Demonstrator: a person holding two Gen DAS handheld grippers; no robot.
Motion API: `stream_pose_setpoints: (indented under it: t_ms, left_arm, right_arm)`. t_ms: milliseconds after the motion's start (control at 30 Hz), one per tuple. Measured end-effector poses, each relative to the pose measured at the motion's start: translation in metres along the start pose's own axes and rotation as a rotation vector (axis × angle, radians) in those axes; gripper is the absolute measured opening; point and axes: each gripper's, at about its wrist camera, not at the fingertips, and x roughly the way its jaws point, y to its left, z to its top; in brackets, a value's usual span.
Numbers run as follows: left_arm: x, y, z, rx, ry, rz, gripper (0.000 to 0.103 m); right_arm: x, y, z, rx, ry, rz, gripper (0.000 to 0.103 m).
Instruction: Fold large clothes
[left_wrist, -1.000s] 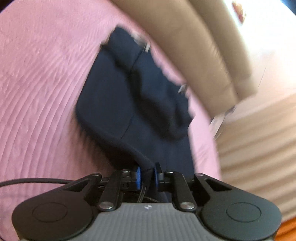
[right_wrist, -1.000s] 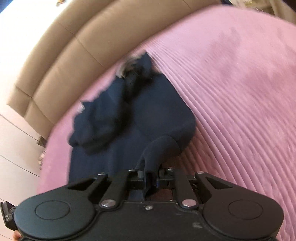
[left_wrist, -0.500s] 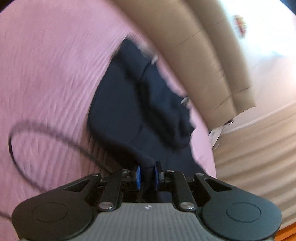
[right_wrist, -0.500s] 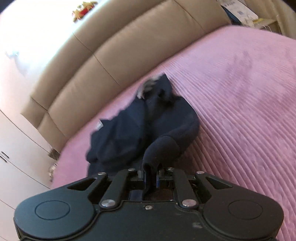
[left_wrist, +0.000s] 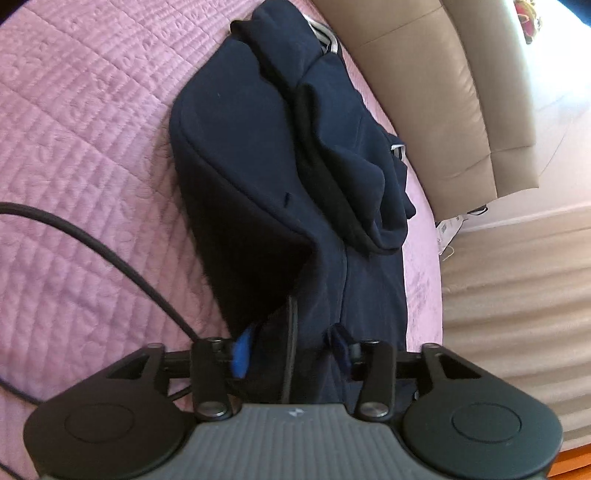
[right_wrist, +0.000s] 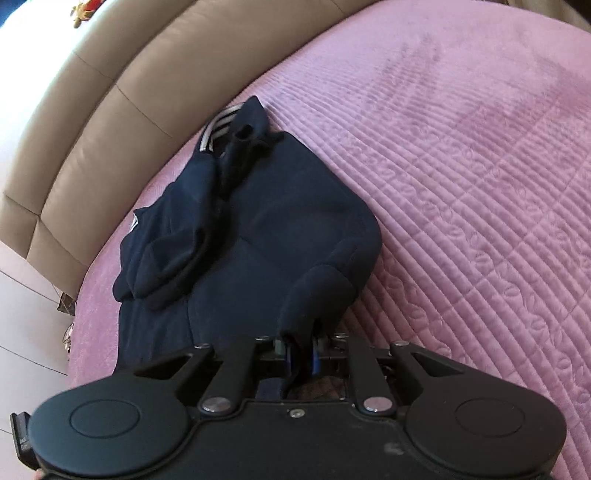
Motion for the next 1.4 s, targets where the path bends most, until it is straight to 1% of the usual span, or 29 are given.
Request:
stream_pose_setpoints:
  t_ms: [67,100,133,167,200,233,267,300,333,400,433,467,533,600,667,733,800,867,900,933,1000,1067,1100,1167,1233,1267,1300,1333,1400]
  left_arm:
    - [0.018,-0.01,0.003,0.016,0.038,-0.001,0.05]
    - [0.024,-0.014,0.002,0.032,0.068,-0.001,0.037]
    - [0.031,-0.02,0.001,0.045,0.096,0.006,0.019]
    - [0.031,-0.025,-0.001,0.052,0.1,-0.004,0.017]
    - [0.031,-0.032,-0.004,0.063,0.089,-0.019,0.016]
    - [0.03,-0.043,-0.005,0.076,0.076,-0.033,0.016]
    - [0.026,-0.053,-0.004,0.083,0.056,-0.066,0.016]
    - [0.021,-0.062,-0.003,0.078,0.029,-0.125,0.015]
    - [0.013,-0.071,-0.001,0.065,-0.01,-0.206,0.015]
    - [-0.01,-0.083,0.005,0.042,-0.104,-0.361,0.015]
    - [-0.023,-0.088,0.009,0.042,-0.144,-0.402,0.015]
    - [-0.034,-0.091,0.013,0.048,-0.18,-0.409,0.015]
    - [-0.056,-0.089,0.018,0.048,-0.247,-0.408,0.015]
    - [-0.072,-0.079,0.017,0.038,-0.27,-0.379,0.015]
    - [-0.081,-0.066,0.008,0.026,-0.265,-0.317,0.015]
    - [-0.087,-0.051,-0.004,0.014,-0.229,-0.244,0.015]
    - [-0.087,-0.042,-0.006,-0.015,-0.199,-0.229,0.015]
    - [-0.088,-0.043,0.009,-0.044,-0.204,-0.246,0.015]
    - [-0.083,-0.047,0.021,-0.071,-0.215,-0.257,0.015]
    - [-0.091,-0.047,0.032,-0.08,-0.232,-0.28,0.015]
    - [-0.087,-0.055,0.06,-0.1,-0.28,-0.315,0.015]
    - [-0.073,-0.063,0.097,-0.161,-0.328,-0.315,0.016]
    - [-0.064,-0.066,0.116,-0.172,-0.351,-0.321,0.017]
    - [-0.04,-0.068,0.157,-0.193,-0.384,-0.297,0.027]
    - [-0.017,-0.058,0.193,-0.184,-0.388,-0.289,0.082]
    - [-0.009,-0.052,0.206,-0.17,-0.4,-0.267,0.087]
    - [-0.005,-0.045,0.215,-0.166,-0.43,-0.227,0.087]
    - [-0.001,-0.037,0.221,-0.159,-0.429,-0.207,0.086]
    - [0.001,-0.02,0.23,-0.175,-0.376,-0.181,0.084]
  right_arm:
    - [0.005,-0.004,0.001,0.017,0.015,-0.012,0.027]
    - [0.007,-0.005,0.002,0.028,0.024,-0.02,0.043]
    - [0.009,-0.007,0.002,0.036,0.036,-0.02,0.056]
    - [0.011,-0.007,0.002,0.035,0.044,-0.015,0.06]
    - [0.013,-0.006,0.002,0.027,0.051,-0.016,0.069]
    - [0.016,-0.004,0.001,0.018,0.062,-0.025,0.069]
    - [0.018,-0.002,0.001,0.011,0.067,-0.03,0.064]
    - [0.019,-0.001,0.0,0.002,0.059,-0.024,0.03]
    - [0.019,0.002,0.001,-0.009,0.054,-0.01,0.017]
    - [0.011,0.01,0.006,-0.014,0.011,0.03,0.017]
    - [0.002,0.016,0.01,-0.016,-0.03,0.065,0.017]
    - [-0.009,0.022,0.014,-0.012,-0.074,0.106,0.016]
    - [-0.031,0.033,0.024,-0.001,-0.153,0.176,0.016]
    - [-0.048,0.042,0.031,-0.002,-0.201,0.223,0.016]
    - [-0.056,0.048,0.035,-0.021,-0.211,0.245,0.016]
    - [-0.059,0.051,0.032,-0.044,-0.199,0.243,0.016]
    - [-0.054,0.052,0.031,-0.063,-0.175,0.238,0.016]
    - [-0.045,0.059,0.036,-0.096,-0.158,0.238,0.016]
    - [-0.038,0.066,0.044,-0.108,-0.155,0.249,0.016]
    - [-0.031,0.075,0.054,-0.117,-0.161,0.266,0.017]
    - [-0.018,0.095,0.079,-0.137,-0.195,0.285,0.016]
    - [-0.001,0.116,0.108,-0.162,-0.246,0.295,0.016]
    - [0.012,0.126,0.123,-0.167,-0.265,0.29,0.017]
    - [0.045,0.14,0.152,-0.152,-0.291,0.27,0.019]
    - [0.082,0.147,0.176,-0.124,-0.283,0.247,0.032]
    - [0.102,0.148,0.186,-0.106,-0.26,0.238,0.052]
    - [0.117,0.145,0.194,-0.09,-0.235,0.237,0.065]
    - [0.127,0.14,0.197,-0.067,-0.23,0.238,0.065]
    - [0.138,0.128,0.198,-0.042,-0.225,0.232,0.067]
